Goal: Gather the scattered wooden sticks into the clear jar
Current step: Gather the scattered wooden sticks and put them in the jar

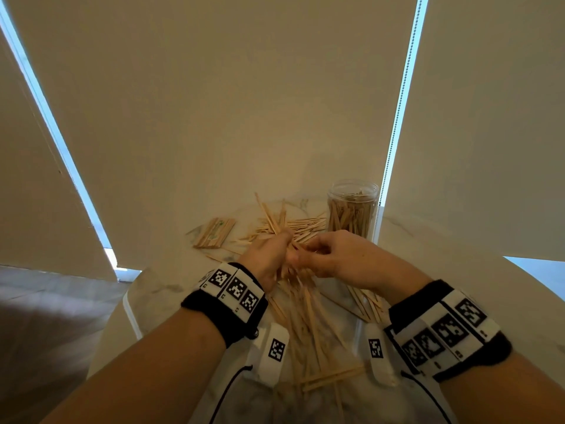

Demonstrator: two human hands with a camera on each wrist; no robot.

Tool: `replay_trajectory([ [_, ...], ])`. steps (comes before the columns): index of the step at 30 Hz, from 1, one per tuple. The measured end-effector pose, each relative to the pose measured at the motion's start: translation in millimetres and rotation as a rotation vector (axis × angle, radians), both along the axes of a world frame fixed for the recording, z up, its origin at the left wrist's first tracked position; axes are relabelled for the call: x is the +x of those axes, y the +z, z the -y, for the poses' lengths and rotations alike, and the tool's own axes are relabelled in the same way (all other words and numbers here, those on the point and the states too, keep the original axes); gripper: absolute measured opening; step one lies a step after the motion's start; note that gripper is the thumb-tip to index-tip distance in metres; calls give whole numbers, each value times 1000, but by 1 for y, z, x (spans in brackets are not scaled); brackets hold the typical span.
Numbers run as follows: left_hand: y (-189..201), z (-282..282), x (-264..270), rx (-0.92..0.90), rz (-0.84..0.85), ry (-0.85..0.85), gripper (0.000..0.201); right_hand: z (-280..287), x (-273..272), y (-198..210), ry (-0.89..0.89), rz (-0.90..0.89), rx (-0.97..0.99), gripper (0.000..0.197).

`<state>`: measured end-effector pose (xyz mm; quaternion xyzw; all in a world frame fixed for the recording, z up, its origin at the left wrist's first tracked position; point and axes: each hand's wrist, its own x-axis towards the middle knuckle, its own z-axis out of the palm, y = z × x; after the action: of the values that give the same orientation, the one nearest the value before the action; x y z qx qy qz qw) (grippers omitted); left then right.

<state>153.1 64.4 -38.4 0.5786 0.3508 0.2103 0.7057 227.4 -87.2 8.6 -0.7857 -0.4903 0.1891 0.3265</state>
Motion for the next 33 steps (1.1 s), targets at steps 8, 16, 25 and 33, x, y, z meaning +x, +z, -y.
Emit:
replay_trajectory([
  [8, 18, -5, 14, -77, 93, -49, 23, 1, 21, 14, -76, 220, -10, 15],
  [16, 17, -1, 14, -195, 378, -99, 20, 20, 43, 34, -211, 13, 197, 9],
  [25, 16, 22, 12, -166, 437, -98, 27, 4, 22, 25, -336, -288, 437, 7],
  [33, 12, 31, 11, 97, 334, -199, 39, -13, 9, 6, -274, 150, 347, 15],
])
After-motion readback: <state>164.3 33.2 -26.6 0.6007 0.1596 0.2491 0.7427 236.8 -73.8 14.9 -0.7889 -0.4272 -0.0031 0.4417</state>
